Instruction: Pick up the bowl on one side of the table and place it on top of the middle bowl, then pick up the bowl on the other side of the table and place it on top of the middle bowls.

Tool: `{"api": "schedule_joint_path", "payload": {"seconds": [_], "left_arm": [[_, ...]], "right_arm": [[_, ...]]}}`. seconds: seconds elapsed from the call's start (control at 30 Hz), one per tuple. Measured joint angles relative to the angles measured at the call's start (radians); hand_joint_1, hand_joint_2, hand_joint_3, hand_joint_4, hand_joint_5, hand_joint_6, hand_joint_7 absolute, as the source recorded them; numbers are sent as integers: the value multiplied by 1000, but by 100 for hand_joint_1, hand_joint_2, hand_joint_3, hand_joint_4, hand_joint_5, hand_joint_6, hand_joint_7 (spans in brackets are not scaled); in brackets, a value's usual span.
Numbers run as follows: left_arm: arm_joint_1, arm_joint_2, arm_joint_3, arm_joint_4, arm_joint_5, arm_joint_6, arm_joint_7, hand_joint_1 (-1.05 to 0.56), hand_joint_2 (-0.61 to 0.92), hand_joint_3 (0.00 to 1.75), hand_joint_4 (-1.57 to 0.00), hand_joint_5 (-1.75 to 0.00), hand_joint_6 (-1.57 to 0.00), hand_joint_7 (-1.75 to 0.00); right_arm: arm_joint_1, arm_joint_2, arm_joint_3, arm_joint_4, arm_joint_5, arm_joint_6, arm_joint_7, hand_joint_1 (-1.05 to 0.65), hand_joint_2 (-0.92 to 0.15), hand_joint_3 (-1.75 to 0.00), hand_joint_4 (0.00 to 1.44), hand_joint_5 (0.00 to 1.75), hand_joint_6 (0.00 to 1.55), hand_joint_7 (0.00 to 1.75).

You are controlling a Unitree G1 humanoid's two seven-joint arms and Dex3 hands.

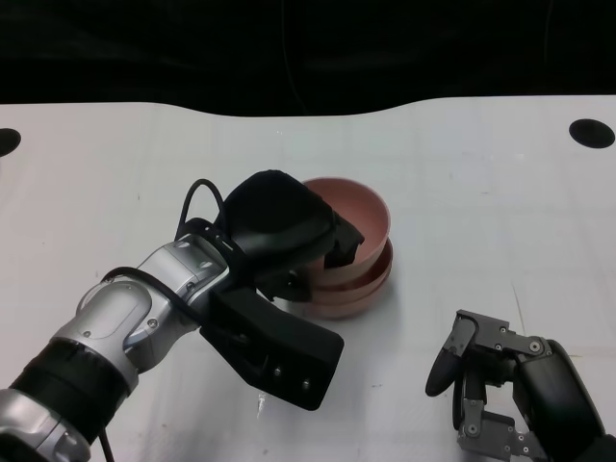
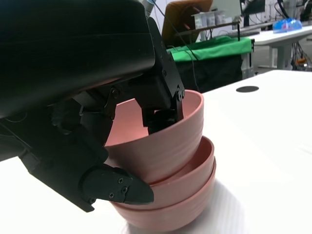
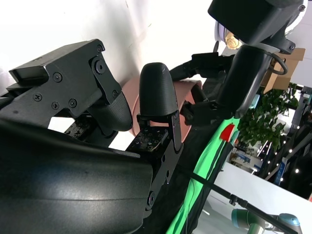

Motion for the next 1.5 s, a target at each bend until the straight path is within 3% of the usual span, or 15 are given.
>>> {"api": "schedule_joint_path", "payload": {"seconds": [0.07, 0.1, 0.13, 0.17, 0.2, 0.23, 0.37, 0.63, 0.97, 1.07, 1.23, 1.33, 1.5], "left_arm": [[0, 4, 0, -5, -1, -1, -5, -30, 82, 13, -83, -138, -109, -32], [0, 7, 0, -6, -3, -6, -7, -32, 87, 12, -79, -115, -102, -22], [0, 10, 0, -7, -12, -12, -14, -38, 90, 19, -68, -77, -86, -9], [0, 12, 0, -7, -20, -15, -25, -41, 91, 21, -67, -60, -80, -5], [1, 14, 0, -7, -24, -18, -35, -42, 92, 22, -66, -51, -77, -3], [2, 15, 0, -9, -25, -18, -43, -52, 92, 30, -50, -36, -58, -1], [16, 27, 3, -43, -39, -16, -71, -72, 92, 46, -19, -17, -23, 0], [60, 56, 36, -129, -80, 11, -125, -83, 92, 51, -8, -16, -14, 0], [195, 120, 148, -271, -172, 13, -133, -75, 92, 48, -7, -22, -17, -2], [260, 138, 210, -324, -230, -28, -107, -69, 92, 40, -1, -54, -24, -3], [370, 144, 299, -367, -321, -117, -43, -56, 92, 28, -8, -69, -29, -5], [437, 140, 341, -383, -415, -156, -40, -53, 92, 25, -10, -72, -31, -6], [562, 111, 399, -423, -587, -189, -57, -43, 92, 24, -23, -92, -45, -12]], "right_arm": [[0, 0, 0, 0, -1, 0, -1, -3, -26, -160, 94, 175, 83, 152], [0, 0, 1, 0, -1, 0, -1, -3, -26, -160, 94, 175, 83, 152], [0, 0, 1, 0, -1, 0, -1, -3, -26, -161, 94, 175, 83, 152], [0, 0, 1, 0, -1, 0, -1, -3, -26, -161, 95, 175, 83, 152], [0, 0, 1, 0, -1, 0, -1, -3, -26, -161, 95, 175, 83, 152], [0, 0, 1, 0, -1, 0, -1, -3, -26, -161, 95, 175, 83, 152], [0, 0, 0, 0, 0, -2, -1, -3, -26, -161, 95, 175, 83, 152], [-9, -1, -4, 8, 5, -7, 1, -2, -26, -161, 95, 175, 83, 152], [-6, 0, -12, 3, 15, 2, 7, -2, -27, -161, 96, 175, 83, 152], [-4, 0, -11, 0, 15, 4, 7, -2, -28, -161, 96, 175, 83, 152], [-4, 0, -8, 0, 16, 5, 7, -2, -28, -161, 97, 175, 83, 152], [-2, 1, -7, -1, 19, 7, 7, -2, -28, -161, 97, 175, 83, 152], [0, 2, -4, -3, 20, 18, 9, -2, -28, -160, 96, 175, 82, 152]]}}
